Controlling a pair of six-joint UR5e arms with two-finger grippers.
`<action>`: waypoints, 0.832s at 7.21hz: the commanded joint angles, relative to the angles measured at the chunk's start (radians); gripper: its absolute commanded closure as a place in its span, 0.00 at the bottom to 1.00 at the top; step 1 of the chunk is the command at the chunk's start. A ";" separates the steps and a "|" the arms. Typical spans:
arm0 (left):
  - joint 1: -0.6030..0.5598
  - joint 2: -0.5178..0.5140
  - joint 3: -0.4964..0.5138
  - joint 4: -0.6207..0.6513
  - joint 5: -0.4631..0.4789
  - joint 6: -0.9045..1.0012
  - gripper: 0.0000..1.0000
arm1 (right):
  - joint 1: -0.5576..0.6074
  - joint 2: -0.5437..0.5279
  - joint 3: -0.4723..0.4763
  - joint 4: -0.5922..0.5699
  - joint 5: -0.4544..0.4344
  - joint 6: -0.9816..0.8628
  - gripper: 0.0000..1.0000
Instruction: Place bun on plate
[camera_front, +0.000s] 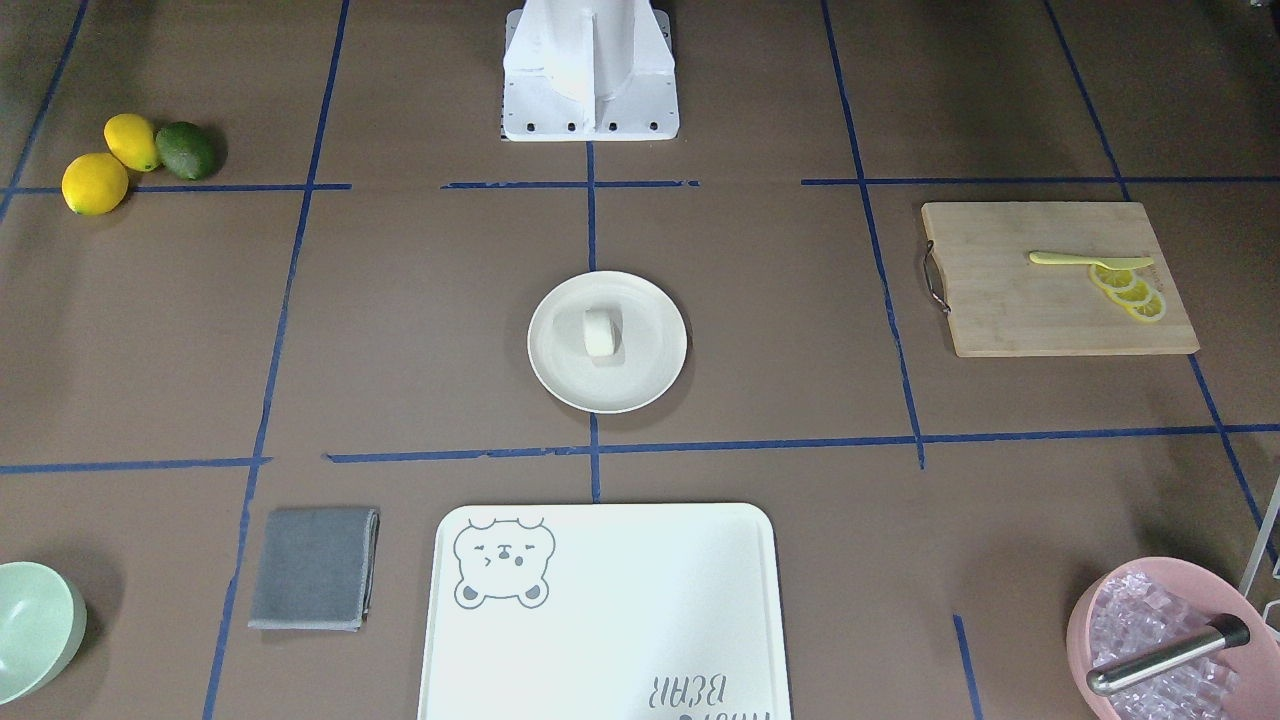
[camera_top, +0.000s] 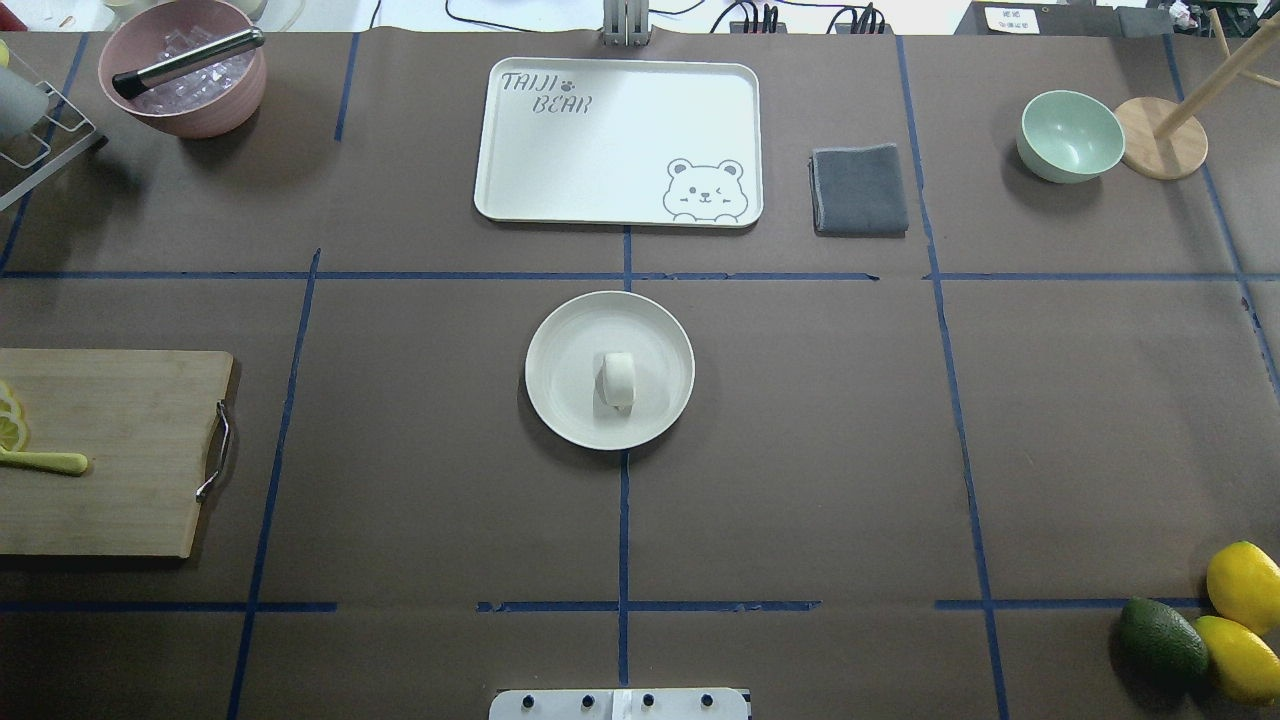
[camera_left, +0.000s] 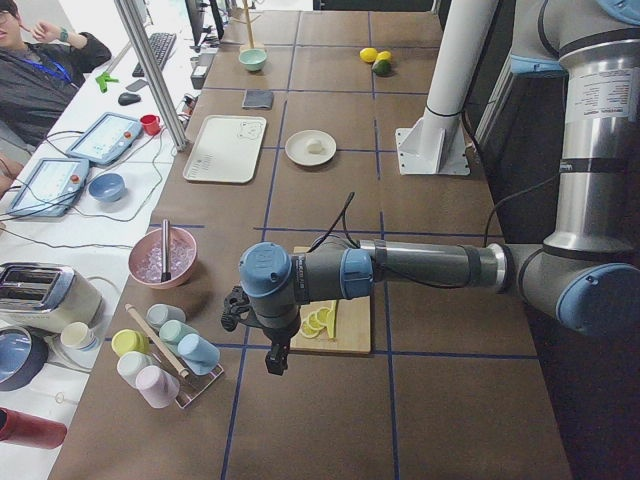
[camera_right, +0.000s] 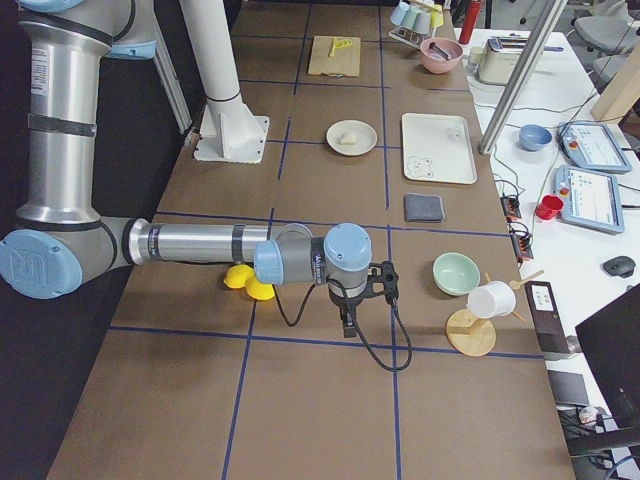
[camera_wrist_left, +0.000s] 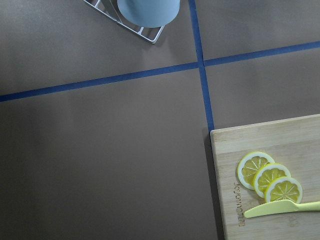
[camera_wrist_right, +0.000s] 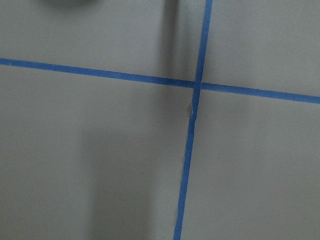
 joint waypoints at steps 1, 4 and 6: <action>0.000 0.001 -0.001 0.000 0.000 0.001 0.00 | 0.000 0.000 0.000 0.000 0.000 0.005 0.00; 0.000 0.002 0.001 0.000 0.000 0.000 0.00 | 0.000 -0.001 0.000 0.000 0.000 0.011 0.00; 0.000 0.004 -0.004 0.000 0.000 -0.004 0.00 | 0.000 -0.001 0.002 0.000 0.000 0.012 0.00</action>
